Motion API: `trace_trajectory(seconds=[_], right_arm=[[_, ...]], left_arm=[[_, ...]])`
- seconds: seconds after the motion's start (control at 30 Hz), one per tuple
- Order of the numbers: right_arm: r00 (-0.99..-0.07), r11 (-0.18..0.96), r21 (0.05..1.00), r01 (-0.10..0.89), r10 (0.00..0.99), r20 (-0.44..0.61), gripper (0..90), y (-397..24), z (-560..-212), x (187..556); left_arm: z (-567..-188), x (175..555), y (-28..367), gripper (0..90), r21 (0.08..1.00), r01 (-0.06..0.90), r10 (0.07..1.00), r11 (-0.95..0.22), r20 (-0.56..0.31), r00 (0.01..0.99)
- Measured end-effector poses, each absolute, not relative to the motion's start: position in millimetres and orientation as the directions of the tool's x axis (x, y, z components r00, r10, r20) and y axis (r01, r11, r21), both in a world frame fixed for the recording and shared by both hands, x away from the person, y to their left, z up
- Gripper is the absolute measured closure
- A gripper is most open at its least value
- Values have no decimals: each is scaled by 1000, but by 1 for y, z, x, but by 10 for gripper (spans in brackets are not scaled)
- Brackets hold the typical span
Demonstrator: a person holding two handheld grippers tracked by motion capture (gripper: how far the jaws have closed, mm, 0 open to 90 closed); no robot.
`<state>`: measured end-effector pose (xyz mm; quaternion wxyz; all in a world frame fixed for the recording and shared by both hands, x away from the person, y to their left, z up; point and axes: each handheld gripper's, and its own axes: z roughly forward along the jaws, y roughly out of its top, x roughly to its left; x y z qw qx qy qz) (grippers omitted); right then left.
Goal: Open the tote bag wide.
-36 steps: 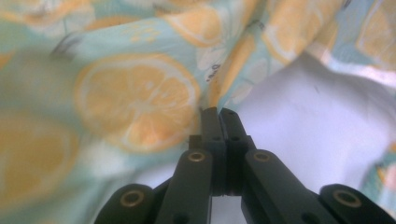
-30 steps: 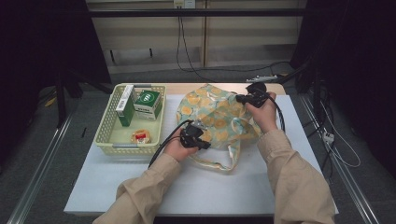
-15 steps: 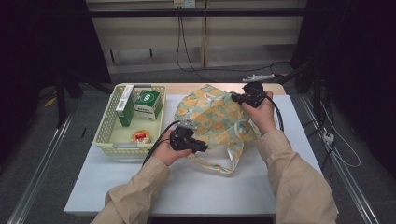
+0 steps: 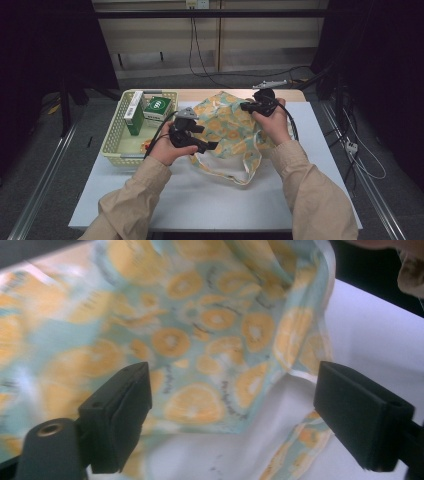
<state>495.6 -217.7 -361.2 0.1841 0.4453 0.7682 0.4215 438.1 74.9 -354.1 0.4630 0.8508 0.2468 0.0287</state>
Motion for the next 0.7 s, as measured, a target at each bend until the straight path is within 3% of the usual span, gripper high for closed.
trace_trajectory(seconds=[0.13, 0.47, 0.7], right_arm=[[-540, 254, 806, 534, 837, 93, 900, -219, -361, 494], [-541, 244, 809, 535, 834, 106, 900, -218, -365, 490], [-538, 237, 807, 540, 835, 115, 900, -220, -369, 488]], left_arm=[[-339, 445, 98, 74, 818, 366, 478, -443, -130, 869], [-332, 462, 156, 71, 828, 378, 525, -415, -121, 842], [-345, 477, 196, 83, 795, 385, 547, -468, -81, 833]])
